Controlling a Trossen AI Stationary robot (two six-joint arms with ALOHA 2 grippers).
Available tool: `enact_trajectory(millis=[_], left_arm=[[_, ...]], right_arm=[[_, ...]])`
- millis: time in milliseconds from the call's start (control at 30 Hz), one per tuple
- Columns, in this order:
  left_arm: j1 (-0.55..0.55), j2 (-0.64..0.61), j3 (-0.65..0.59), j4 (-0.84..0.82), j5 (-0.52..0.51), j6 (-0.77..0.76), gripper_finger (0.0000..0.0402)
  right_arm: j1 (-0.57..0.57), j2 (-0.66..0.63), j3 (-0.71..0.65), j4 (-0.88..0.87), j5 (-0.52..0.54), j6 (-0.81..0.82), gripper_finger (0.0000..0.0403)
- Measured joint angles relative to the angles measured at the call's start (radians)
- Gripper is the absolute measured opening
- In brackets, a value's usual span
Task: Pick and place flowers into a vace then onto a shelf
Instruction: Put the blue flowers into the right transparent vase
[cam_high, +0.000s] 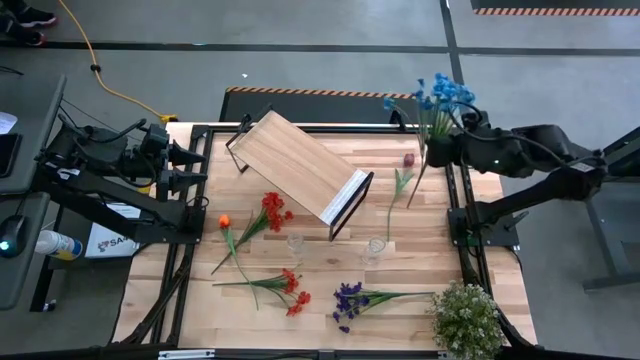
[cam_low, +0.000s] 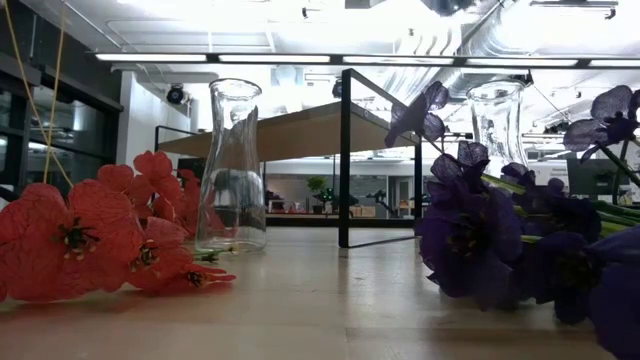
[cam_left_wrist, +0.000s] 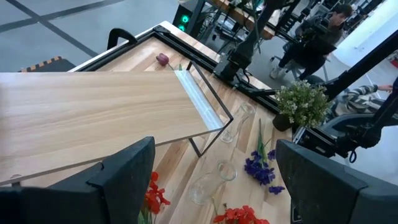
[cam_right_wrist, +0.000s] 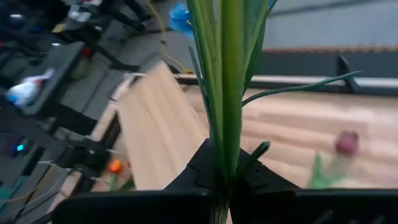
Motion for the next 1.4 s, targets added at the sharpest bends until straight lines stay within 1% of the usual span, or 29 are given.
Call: enact_trajectory(millis=[267,467,700,1000,1167,1400], left_arm=[[0.000,0.000,0.000,0.000,0.000,0.000,0.0367],[0.000,0.000,0.000,0.000,0.001,0.000,0.0367],[0.000,0.000,0.000,-0.001,0.001,0.001,0.0367],[0.000,0.000,0.000,-0.002,0.001,0.001,0.0367],[0.000,0.000,0.000,-0.002,0.001,0.001,0.0367],[0.000,0.000,0.000,-0.002,0.001,0.001,0.0367]], right_arm=[[0.106,0.012,0.000,0.177,0.113,-0.238,0.0006],[0.216,0.020,0.000,0.246,0.202,-0.360,0.0004],[0.372,0.034,0.000,0.307,0.324,-0.412,0.0004],[0.560,0.111,0.000,0.412,0.462,-0.485,0.0004],[0.645,0.154,0.000,0.426,0.558,-0.496,0.0006],[0.736,0.208,0.000,0.422,0.690,-0.522,0.0006]])
